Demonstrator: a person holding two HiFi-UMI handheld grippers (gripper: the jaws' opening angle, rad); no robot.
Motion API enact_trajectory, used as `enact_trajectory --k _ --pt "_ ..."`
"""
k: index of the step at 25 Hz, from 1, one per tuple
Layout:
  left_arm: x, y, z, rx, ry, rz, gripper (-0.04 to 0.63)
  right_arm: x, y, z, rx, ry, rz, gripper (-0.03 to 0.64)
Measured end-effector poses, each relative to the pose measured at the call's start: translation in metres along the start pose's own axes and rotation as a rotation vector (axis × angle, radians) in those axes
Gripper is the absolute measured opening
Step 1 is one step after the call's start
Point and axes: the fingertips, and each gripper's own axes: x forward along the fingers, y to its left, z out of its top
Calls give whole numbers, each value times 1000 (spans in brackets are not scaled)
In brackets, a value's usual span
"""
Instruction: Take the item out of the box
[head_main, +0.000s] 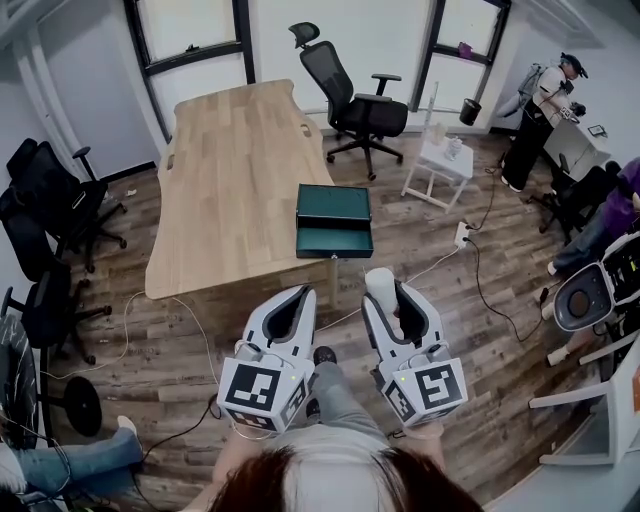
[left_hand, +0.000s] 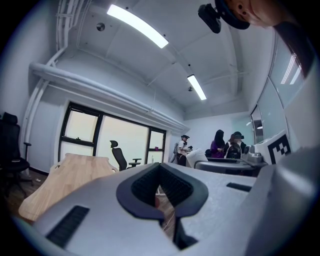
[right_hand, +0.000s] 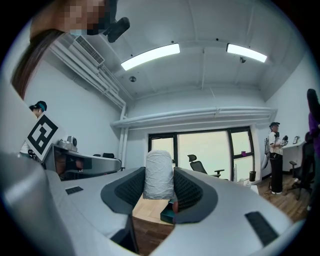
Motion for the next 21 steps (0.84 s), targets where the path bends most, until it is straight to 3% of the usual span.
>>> enact_trajectory --k 21 --pt "2 12 -3 -21 7 14 8 13 3 -1 1 10 11 192"
